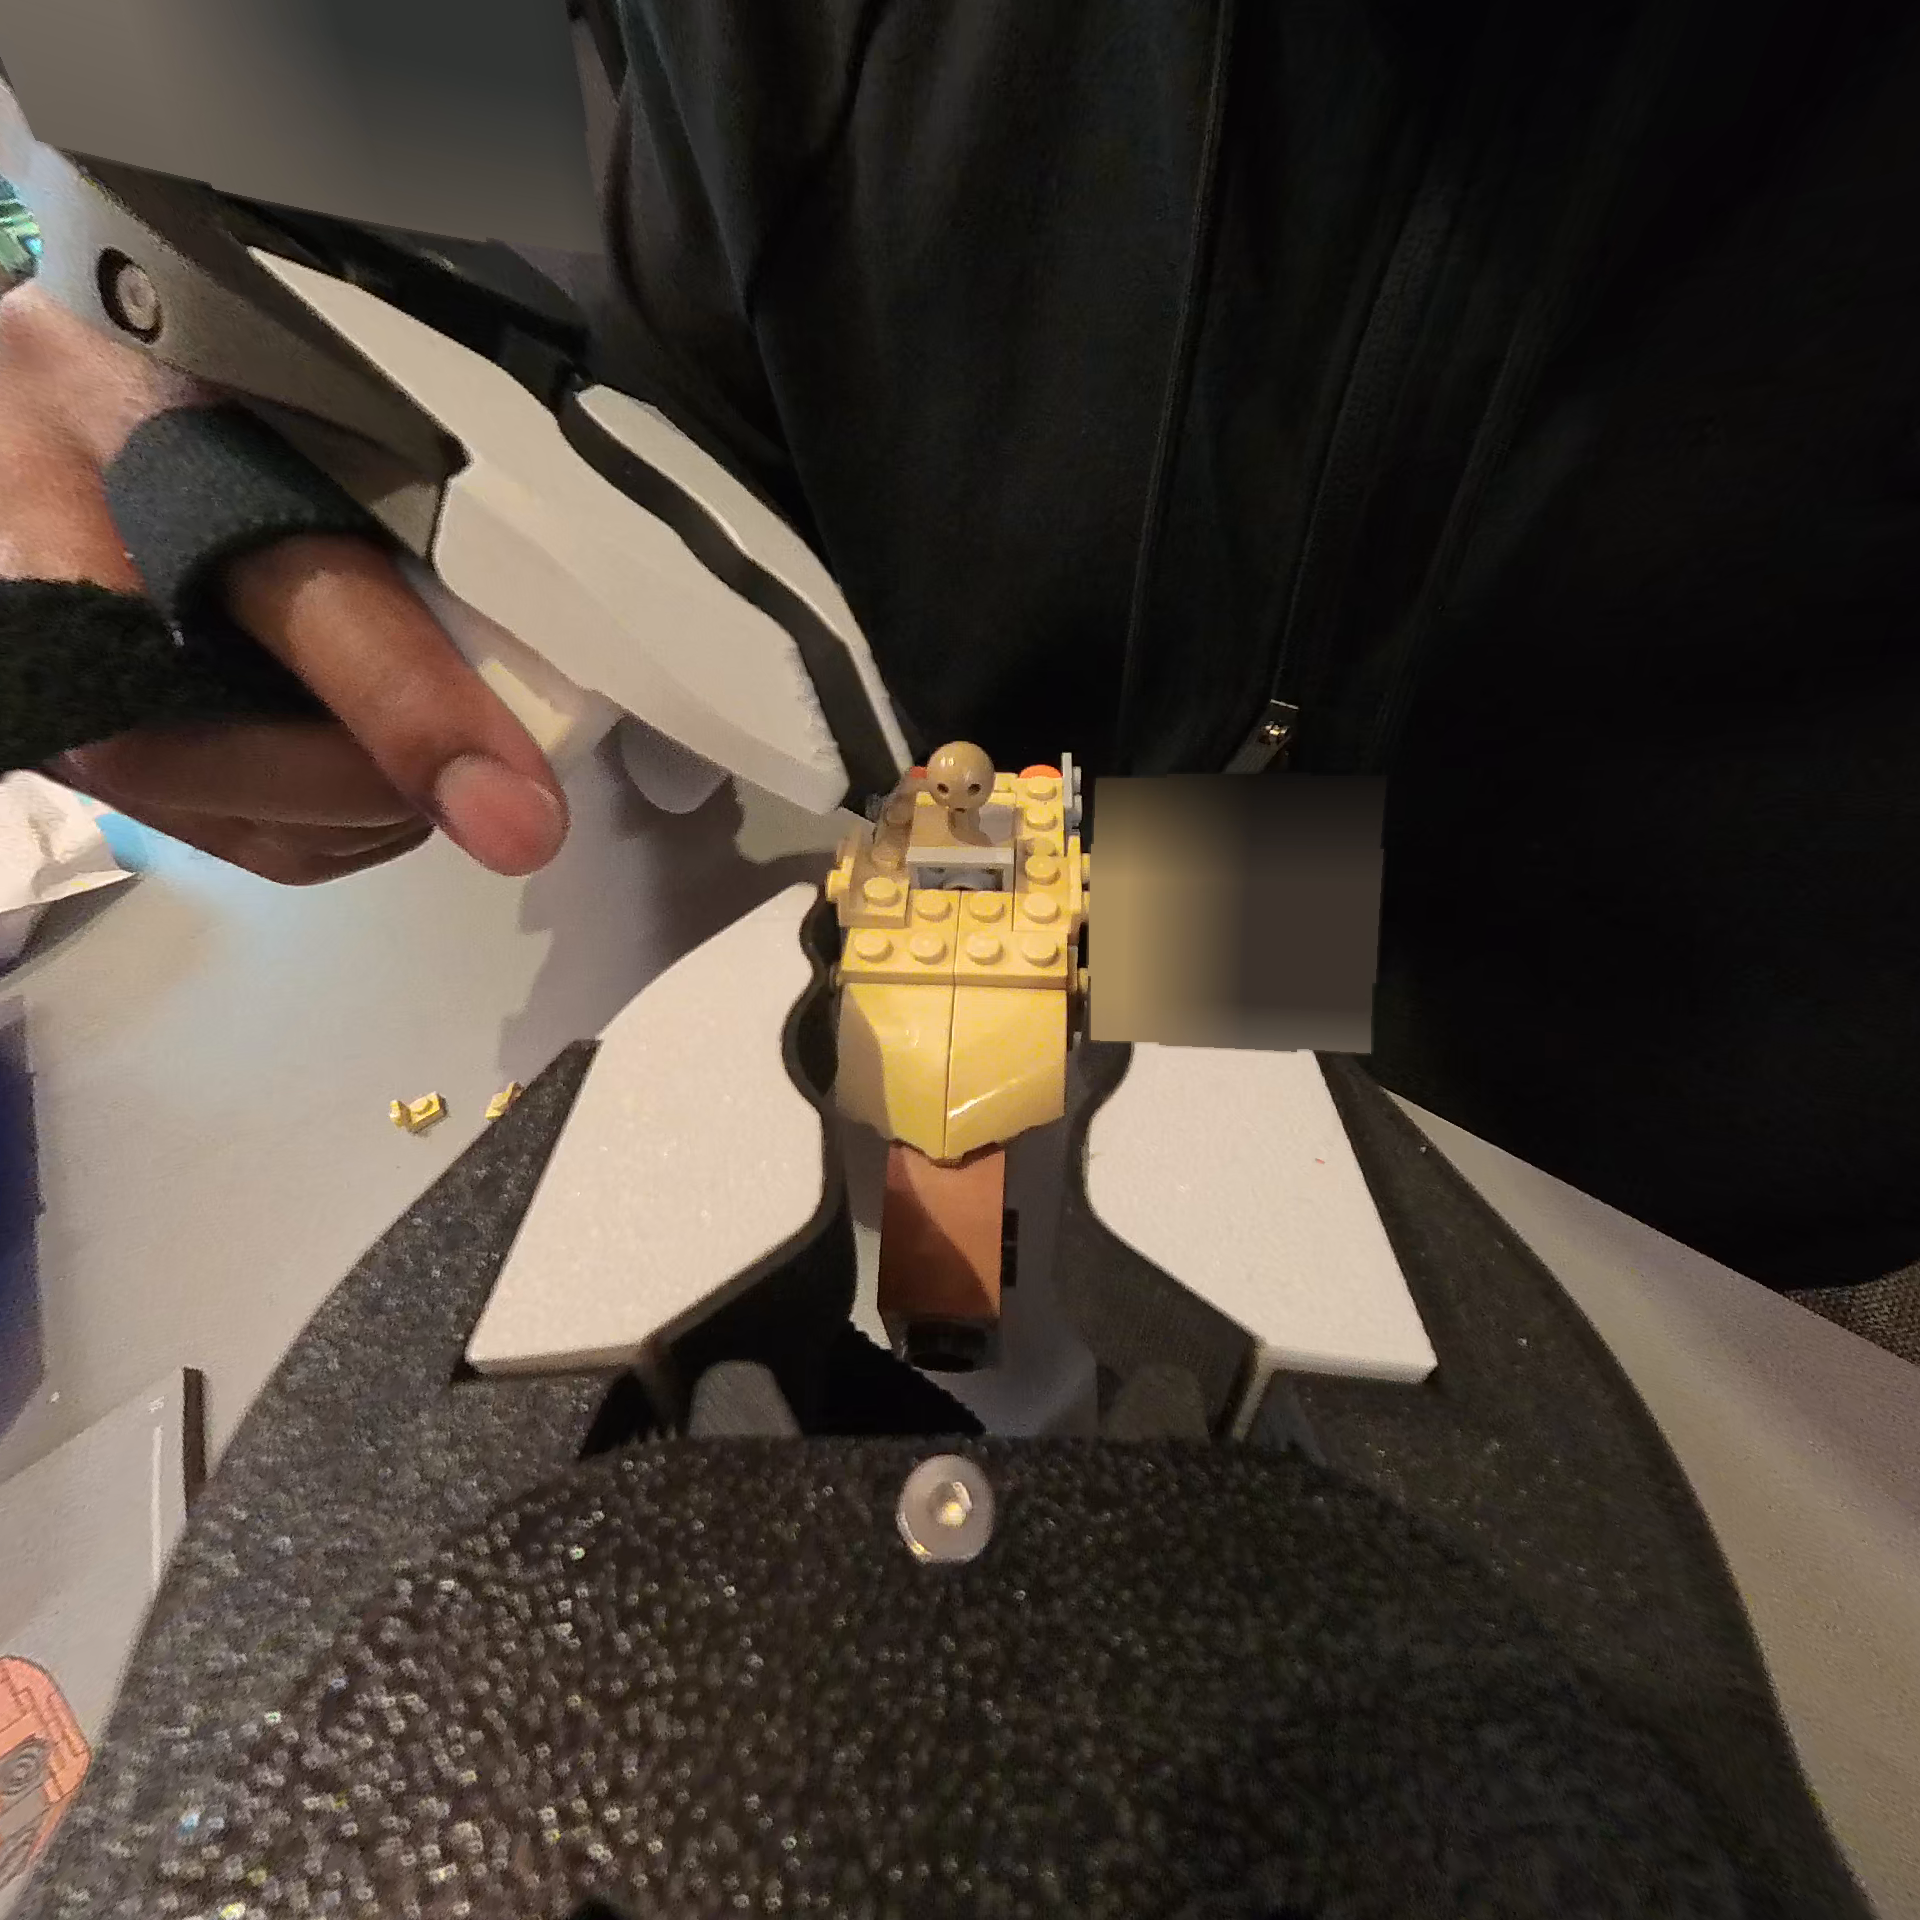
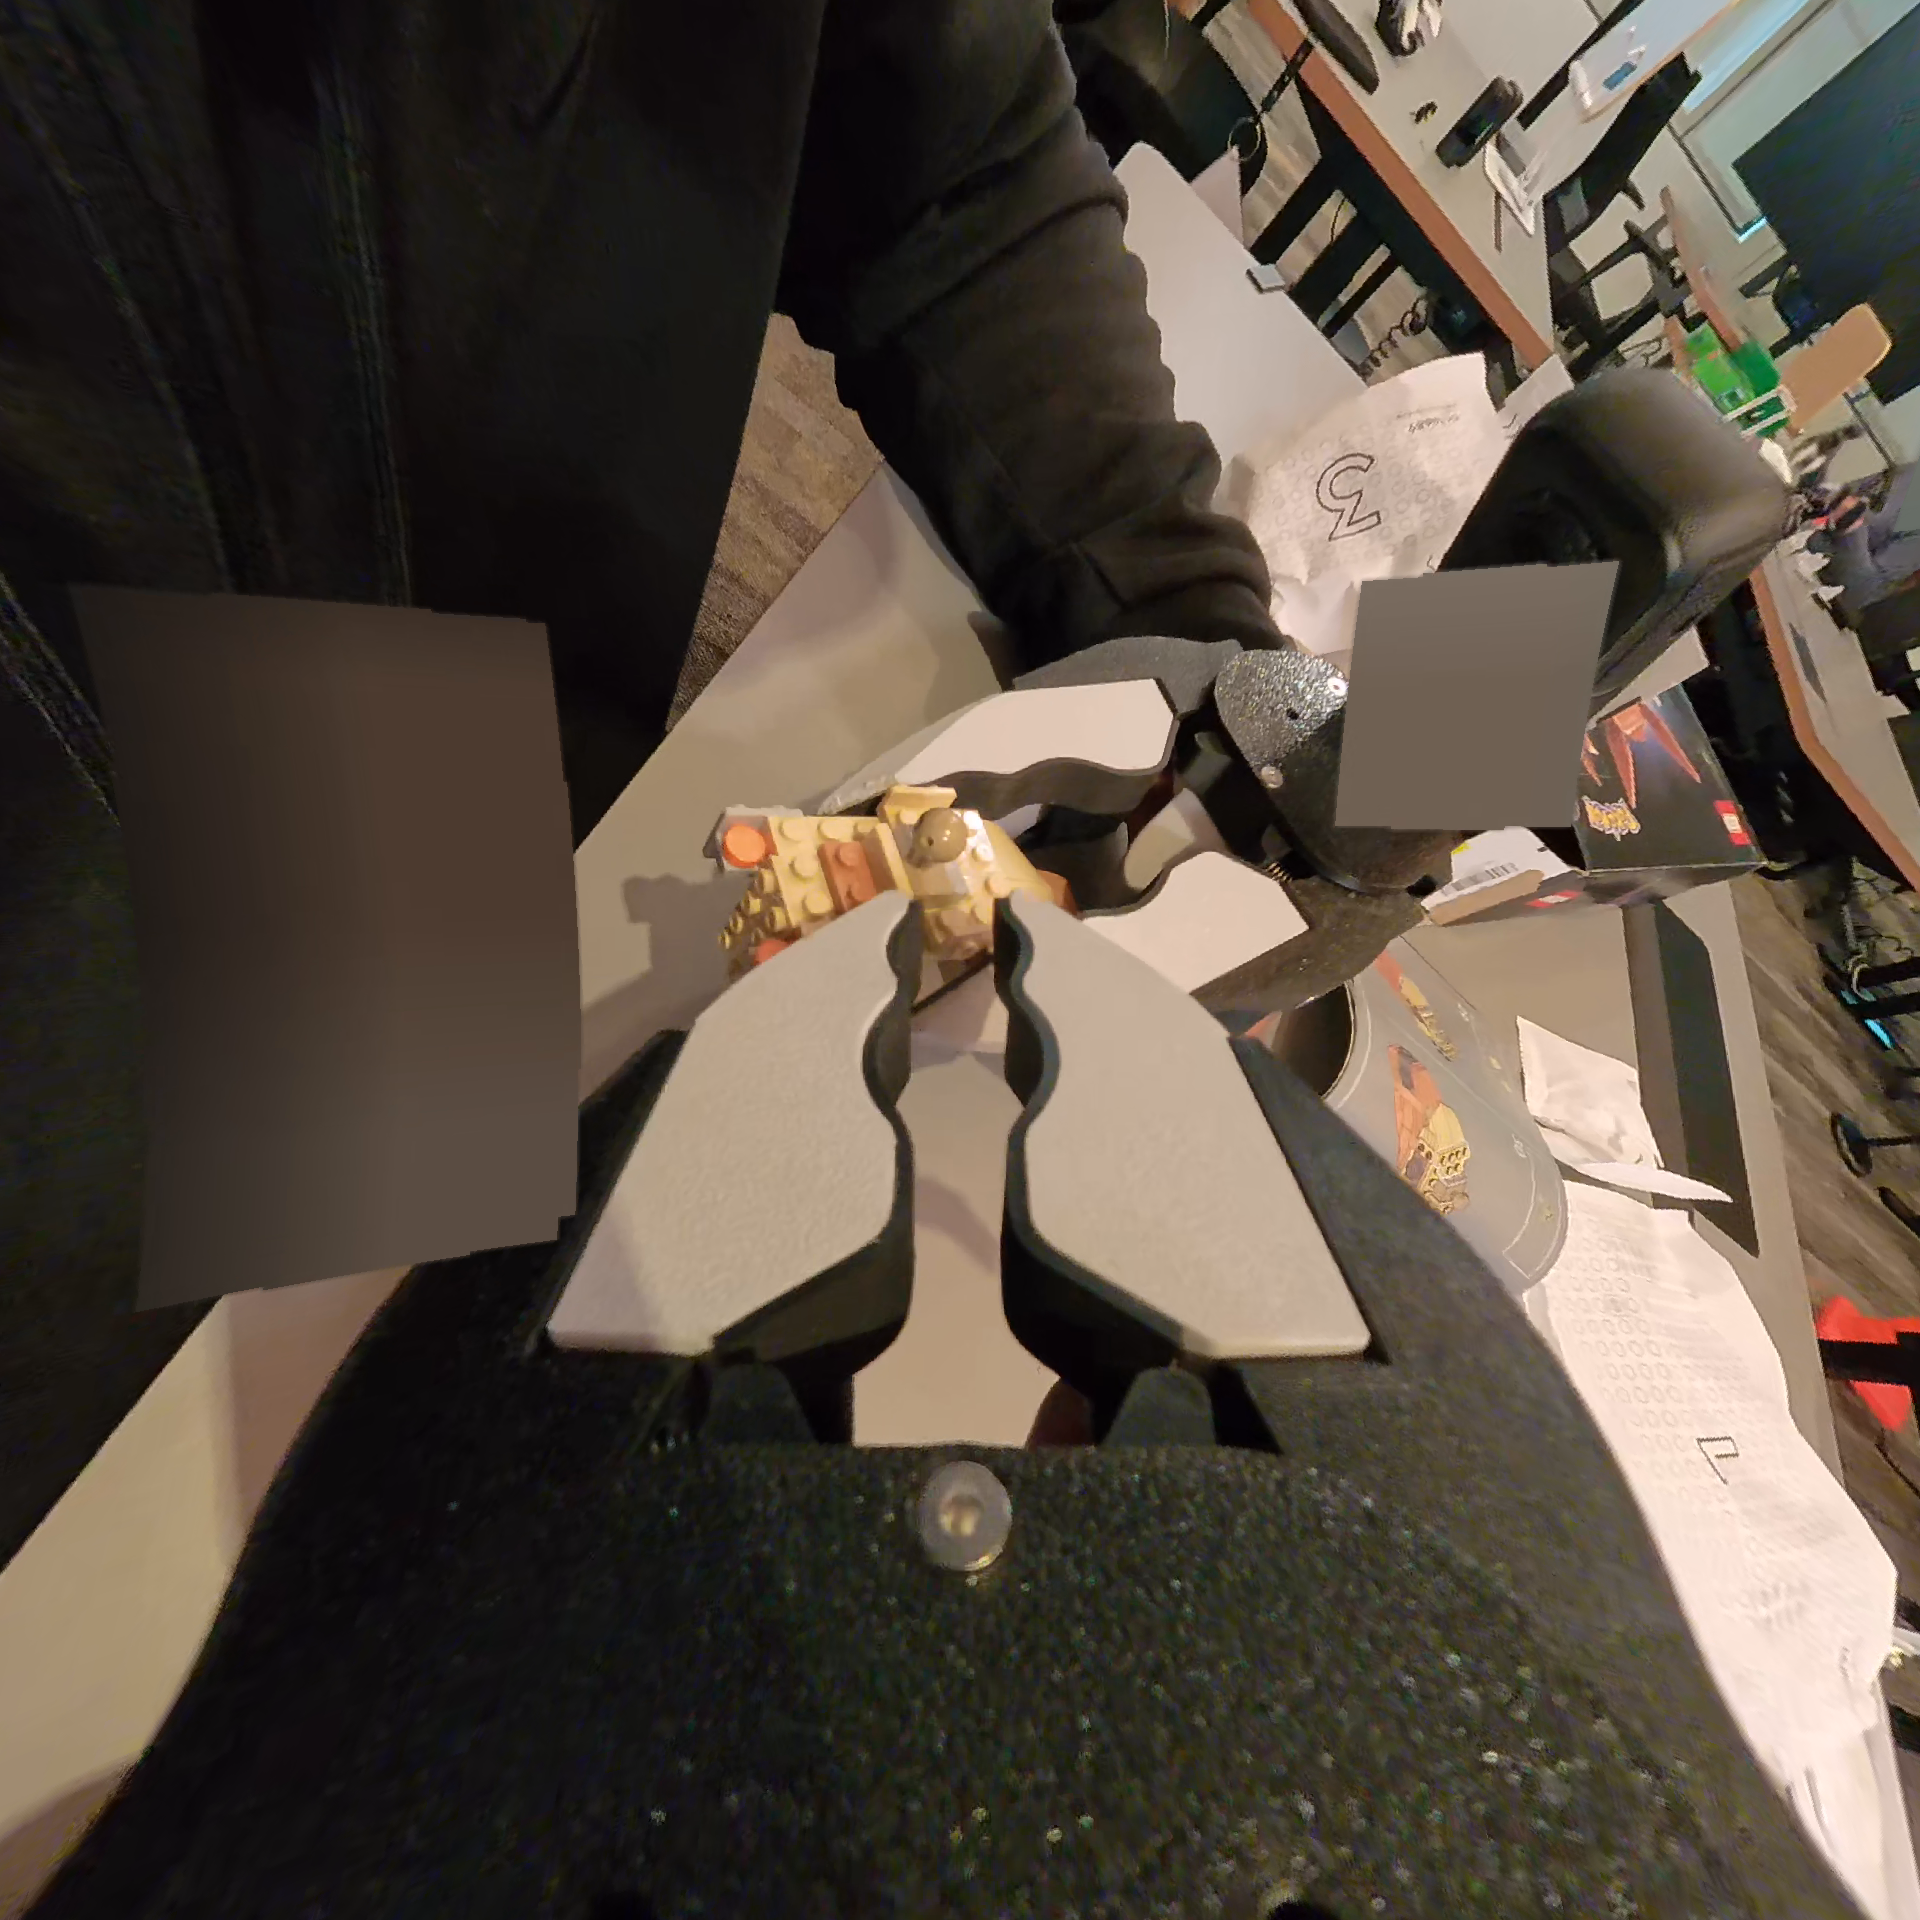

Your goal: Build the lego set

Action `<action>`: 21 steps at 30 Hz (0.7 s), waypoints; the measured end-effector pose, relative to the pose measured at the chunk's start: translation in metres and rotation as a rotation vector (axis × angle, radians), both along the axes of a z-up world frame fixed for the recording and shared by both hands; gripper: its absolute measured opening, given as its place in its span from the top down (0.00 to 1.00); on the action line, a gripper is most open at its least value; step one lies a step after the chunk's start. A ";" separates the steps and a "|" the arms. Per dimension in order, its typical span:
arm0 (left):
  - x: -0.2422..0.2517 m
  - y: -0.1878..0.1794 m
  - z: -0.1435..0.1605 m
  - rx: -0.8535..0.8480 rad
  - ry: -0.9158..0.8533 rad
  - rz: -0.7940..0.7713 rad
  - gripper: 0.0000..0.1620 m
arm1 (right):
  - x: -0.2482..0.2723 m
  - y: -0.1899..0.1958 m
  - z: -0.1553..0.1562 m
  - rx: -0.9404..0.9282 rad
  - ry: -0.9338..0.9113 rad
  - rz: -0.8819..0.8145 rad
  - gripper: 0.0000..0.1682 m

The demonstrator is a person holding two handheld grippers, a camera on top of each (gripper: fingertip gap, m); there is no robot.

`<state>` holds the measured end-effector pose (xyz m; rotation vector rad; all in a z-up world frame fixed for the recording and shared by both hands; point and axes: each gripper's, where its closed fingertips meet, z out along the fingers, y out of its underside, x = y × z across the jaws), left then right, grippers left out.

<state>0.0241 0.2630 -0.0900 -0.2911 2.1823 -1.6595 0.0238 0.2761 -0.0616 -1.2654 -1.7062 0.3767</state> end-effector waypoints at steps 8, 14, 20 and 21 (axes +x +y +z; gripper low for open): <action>0.000 0.000 0.000 0.003 0.000 0.000 0.73 | -0.001 0.001 -0.007 0.009 -0.045 0.005 0.95; -0.001 -0.002 -0.002 0.018 0.001 -0.013 0.73 | -0.002 -0.001 -0.012 -0.002 -0.088 0.014 0.98; -0.001 -0.003 -0.004 0.027 0.004 -0.013 0.73 | -0.002 -0.001 -0.014 -0.021 -0.116 0.004 0.98; -0.001 -0.003 -0.004 0.031 0.005 -0.013 0.73 | -0.002 -0.002 -0.014 -0.026 -0.126 -0.003 0.98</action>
